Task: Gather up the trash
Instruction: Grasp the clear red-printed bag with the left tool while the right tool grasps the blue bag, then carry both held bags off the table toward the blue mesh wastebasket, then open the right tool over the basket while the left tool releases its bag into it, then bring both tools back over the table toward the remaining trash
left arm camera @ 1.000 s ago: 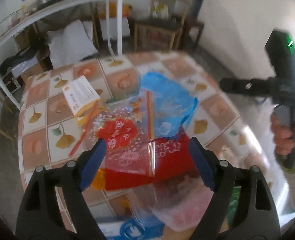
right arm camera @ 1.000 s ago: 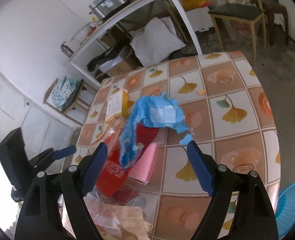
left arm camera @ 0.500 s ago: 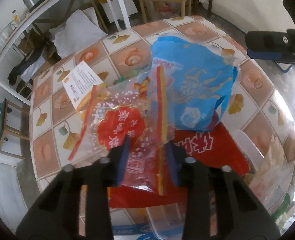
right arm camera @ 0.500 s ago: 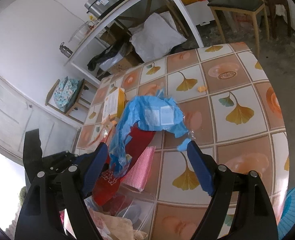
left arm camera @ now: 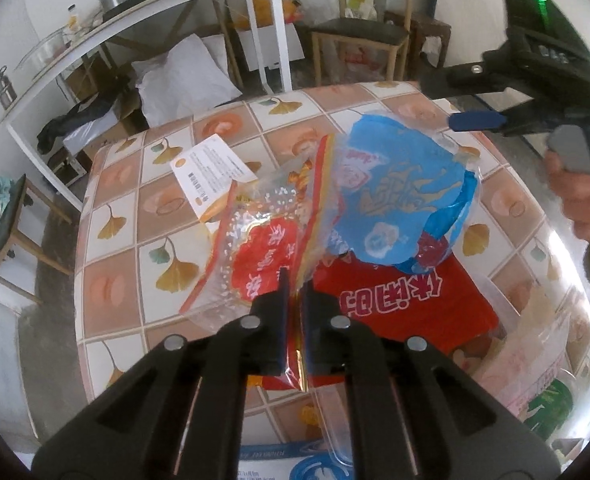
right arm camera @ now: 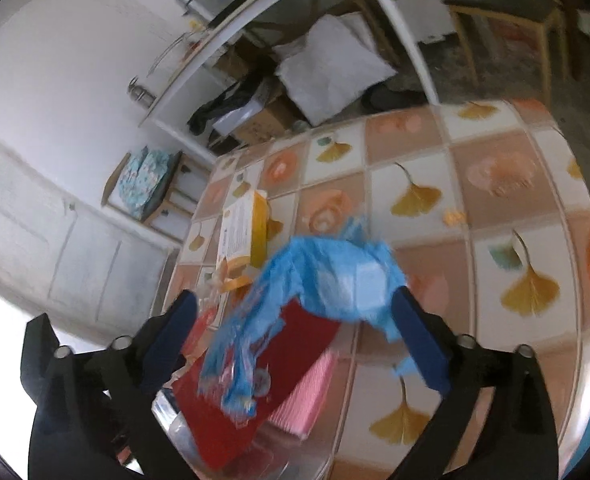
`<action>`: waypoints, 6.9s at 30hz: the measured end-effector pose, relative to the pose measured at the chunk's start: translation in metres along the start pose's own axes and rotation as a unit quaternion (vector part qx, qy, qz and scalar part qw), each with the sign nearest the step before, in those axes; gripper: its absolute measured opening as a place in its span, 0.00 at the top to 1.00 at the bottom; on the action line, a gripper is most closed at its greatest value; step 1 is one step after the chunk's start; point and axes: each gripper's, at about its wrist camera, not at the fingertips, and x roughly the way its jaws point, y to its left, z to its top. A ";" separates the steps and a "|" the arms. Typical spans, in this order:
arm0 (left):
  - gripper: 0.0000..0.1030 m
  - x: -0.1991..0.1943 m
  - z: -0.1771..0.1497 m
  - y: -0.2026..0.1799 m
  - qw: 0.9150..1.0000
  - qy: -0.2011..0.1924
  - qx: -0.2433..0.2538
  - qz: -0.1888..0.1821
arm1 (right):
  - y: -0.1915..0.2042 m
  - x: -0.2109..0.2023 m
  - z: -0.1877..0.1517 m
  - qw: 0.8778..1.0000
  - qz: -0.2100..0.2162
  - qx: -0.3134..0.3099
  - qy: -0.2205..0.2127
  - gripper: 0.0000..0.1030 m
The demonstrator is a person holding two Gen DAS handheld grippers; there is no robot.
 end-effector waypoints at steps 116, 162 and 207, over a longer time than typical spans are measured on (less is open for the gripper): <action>0.97 -0.214 -0.118 -0.197 0.953 -0.226 -0.039 -0.199 | 0.017 -0.311 -0.274 0.975 -0.053 0.106 -0.189 0.94; 0.58 0.189 -0.029 -0.548 0.922 0.290 0.030 -0.254 | -0.443 -0.218 -0.394 0.885 -0.199 0.406 -0.108 0.76; 0.23 -0.147 -0.142 -0.221 0.972 -0.154 0.042 -0.172 | -0.072 -0.294 -0.310 0.968 -0.183 -0.008 -0.172 0.26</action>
